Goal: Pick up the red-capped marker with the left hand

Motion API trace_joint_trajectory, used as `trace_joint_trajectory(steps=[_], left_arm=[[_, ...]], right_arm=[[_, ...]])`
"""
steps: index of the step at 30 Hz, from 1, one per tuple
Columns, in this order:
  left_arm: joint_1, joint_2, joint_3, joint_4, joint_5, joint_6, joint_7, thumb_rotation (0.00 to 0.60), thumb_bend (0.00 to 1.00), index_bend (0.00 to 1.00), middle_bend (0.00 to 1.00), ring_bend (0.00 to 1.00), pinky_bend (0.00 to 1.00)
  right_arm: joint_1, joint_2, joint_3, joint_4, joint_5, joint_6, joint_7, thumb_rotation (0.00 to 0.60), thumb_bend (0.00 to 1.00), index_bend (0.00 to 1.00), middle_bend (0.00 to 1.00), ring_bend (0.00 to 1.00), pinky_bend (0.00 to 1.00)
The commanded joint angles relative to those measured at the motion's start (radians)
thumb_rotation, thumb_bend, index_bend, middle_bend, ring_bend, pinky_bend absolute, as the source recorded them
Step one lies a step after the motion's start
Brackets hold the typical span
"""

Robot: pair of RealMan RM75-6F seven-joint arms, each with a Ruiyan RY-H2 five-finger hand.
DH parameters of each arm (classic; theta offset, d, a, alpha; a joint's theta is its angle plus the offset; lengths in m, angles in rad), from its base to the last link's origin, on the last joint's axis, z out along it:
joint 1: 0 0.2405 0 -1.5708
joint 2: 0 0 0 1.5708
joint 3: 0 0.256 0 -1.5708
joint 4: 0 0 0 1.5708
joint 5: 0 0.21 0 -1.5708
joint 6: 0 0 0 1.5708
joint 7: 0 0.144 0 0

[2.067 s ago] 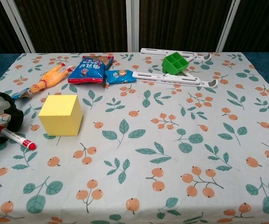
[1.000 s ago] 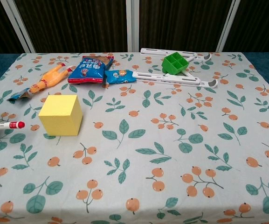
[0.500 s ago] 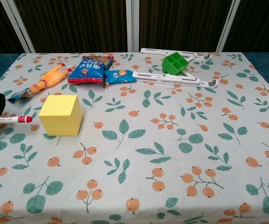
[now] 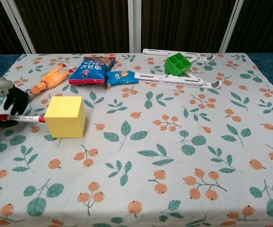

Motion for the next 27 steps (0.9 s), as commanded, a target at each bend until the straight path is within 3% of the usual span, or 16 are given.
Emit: trace_joint_trajectory(steps=[1, 27], left_arm=[[-0.016, -0.005, -0.009, -0.017, -0.007, -0.017, 0.017, 0.600, 0.46, 0.69, 0.74, 0.58, 0.75], [-0.165, -0.074, -0.114, -0.125, -0.182, -0.196, 0.219, 0.600, 0.46, 0.69, 0.74, 0.58, 0.75]], right_arm=[[-0.001, 0.000, 0.000, 0.000, 0.000, 0.000, 0.000, 0.600, 0.18, 0.01, 0.10, 0.00, 0.00], [0.001, -0.001, 0.001, 0.011, 0.001, -0.006, 0.011, 0.600, 0.18, 0.01, 0.10, 0.00, 0.00]])
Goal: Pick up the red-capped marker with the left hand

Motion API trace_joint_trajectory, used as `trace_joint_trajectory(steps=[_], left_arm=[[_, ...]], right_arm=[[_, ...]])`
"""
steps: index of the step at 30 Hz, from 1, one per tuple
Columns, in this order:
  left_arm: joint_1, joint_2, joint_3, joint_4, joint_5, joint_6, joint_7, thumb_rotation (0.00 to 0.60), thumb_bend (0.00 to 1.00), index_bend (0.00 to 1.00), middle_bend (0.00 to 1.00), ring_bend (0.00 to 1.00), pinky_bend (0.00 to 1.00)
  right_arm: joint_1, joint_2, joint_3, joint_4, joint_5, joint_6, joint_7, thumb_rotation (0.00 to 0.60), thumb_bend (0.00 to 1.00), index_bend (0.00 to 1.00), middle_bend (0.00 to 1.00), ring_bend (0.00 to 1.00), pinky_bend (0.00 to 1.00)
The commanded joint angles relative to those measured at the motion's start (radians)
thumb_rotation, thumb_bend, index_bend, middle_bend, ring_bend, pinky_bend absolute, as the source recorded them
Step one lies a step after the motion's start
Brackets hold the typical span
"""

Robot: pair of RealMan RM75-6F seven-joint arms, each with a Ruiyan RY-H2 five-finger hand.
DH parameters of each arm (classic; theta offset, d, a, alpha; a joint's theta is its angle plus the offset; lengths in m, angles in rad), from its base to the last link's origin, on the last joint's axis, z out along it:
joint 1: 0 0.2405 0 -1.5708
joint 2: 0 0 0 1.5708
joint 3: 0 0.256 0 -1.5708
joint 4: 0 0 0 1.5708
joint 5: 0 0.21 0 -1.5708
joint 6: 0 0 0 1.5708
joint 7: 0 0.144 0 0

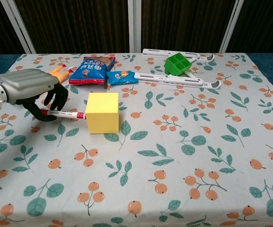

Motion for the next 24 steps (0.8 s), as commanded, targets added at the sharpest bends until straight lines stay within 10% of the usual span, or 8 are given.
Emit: trace_joint_trajectory(steps=[1, 24], left_arm=[[-0.022, -0.018, -0.015, -0.002, -0.019, -0.016, 0.020, 0.600, 0.46, 0.69, 0.74, 0.58, 0.75], [-0.190, -0.135, -0.092, 0.014, -0.178, -0.115, 0.174, 0.600, 0.46, 0.69, 0.74, 0.58, 0.74]], right_arm=[[0.001, 0.001, 0.001, 0.001, 0.001, -0.001, 0.002, 0.600, 0.18, 0.01, 0.10, 0.00, 0.00], [0.012, 0.013, 0.003, 0.014, 0.009, -0.024, 0.015, 0.600, 0.18, 0.01, 0.10, 0.00, 0.00]])
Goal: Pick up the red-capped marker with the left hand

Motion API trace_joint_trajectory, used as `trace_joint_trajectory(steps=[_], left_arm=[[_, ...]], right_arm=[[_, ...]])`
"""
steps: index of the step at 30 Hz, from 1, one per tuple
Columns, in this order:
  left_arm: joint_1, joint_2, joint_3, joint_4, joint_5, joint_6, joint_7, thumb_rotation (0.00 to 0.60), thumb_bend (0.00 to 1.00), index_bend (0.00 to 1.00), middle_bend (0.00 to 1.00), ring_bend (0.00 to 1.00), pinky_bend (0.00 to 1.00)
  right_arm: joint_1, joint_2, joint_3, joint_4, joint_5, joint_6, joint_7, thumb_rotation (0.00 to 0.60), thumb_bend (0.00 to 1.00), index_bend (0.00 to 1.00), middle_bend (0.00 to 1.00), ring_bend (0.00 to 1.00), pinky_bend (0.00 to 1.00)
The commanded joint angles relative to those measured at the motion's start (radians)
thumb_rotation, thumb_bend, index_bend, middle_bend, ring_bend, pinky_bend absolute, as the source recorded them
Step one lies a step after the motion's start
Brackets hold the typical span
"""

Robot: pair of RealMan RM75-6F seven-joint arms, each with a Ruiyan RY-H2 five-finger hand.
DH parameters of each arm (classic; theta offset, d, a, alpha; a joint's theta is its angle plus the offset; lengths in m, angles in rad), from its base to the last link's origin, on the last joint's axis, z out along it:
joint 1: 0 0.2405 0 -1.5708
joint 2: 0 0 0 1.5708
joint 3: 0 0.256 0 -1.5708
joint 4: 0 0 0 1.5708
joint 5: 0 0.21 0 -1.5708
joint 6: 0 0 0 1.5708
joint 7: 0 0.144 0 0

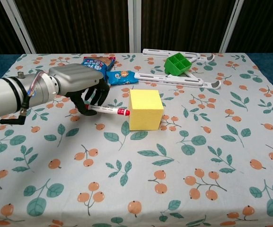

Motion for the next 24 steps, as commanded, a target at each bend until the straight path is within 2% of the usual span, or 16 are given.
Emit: trace_joint_trajectory(steps=[1, 19, 24], left_arm=[[-0.024, -0.017, -0.010, 0.007, -0.023, -0.013, 0.023, 0.600, 0.46, 0.69, 0.74, 0.58, 0.74], [-0.168, -0.091, -0.059, 0.042, -0.180, -0.053, 0.145, 0.600, 0.46, 0.69, 0.74, 0.58, 0.74], [-0.170, -0.079, -0.058, 0.022, -0.214, -0.023, 0.155, 0.600, 0.46, 0.69, 0.74, 0.58, 0.74]], right_arm=[[0.000, -0.002, -0.001, 0.004, 0.002, -0.002, 0.004, 0.600, 0.18, 0.01, 0.10, 0.00, 0.00], [-0.004, -0.003, 0.002, 0.028, 0.013, 0.000, 0.030, 0.600, 0.18, 0.01, 0.10, 0.00, 0.00], [-0.002, -0.001, 0.003, 0.034, 0.009, 0.001, 0.038, 0.600, 0.18, 0.01, 0.10, 0.00, 0.00]])
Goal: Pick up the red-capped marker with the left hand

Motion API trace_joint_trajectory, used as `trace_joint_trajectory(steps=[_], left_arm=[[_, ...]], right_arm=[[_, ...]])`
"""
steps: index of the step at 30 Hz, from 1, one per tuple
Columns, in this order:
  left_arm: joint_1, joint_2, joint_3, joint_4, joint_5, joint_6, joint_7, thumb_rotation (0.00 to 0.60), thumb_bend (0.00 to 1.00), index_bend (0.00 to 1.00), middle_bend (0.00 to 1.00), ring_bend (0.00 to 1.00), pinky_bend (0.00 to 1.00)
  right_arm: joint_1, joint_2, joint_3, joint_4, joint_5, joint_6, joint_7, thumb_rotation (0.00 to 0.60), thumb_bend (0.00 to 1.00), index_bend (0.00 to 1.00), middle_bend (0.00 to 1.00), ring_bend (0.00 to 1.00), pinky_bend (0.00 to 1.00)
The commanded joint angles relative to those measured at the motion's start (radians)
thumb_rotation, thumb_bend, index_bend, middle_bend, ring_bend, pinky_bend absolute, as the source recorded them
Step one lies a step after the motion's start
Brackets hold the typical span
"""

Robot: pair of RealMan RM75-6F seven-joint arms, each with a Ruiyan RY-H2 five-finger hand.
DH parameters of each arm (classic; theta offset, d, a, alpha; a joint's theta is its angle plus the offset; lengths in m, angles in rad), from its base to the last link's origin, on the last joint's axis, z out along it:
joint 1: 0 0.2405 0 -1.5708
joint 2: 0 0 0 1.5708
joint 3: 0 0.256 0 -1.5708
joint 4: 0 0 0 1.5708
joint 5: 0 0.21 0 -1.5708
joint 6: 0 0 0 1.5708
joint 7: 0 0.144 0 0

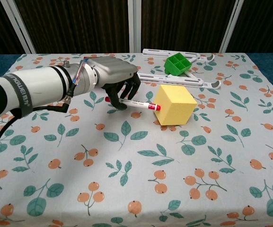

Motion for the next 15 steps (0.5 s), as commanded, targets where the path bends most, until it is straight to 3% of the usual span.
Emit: trace_joint_trajectory(steps=[1, 6, 15], left_arm=[[0.011, 0.020, 0.007, -0.022, -0.010, 0.031, 0.002, 0.600, 0.46, 0.69, 0.74, 0.58, 0.74], [0.073, 0.099, 0.044, -0.091, 0.002, 0.102, -0.012, 0.600, 0.46, 0.68, 0.73, 0.58, 0.74], [0.255, 0.262, 0.168, -0.195, 0.041, 0.235, -0.083, 0.600, 0.45, 0.63, 0.69, 0.55, 0.70]], right_arm=[[0.001, 0.001, 0.001, 0.002, -0.001, 0.000, 0.003, 0.600, 0.18, 0.01, 0.10, 0.00, 0.00], [0.005, 0.000, 0.002, 0.005, -0.009, 0.000, 0.009, 0.600, 0.18, 0.01, 0.10, 0.00, 0.00], [0.001, -0.006, -0.001, 0.012, -0.013, 0.010, 0.019, 0.600, 0.18, 0.01, 0.10, 0.00, 0.00]])
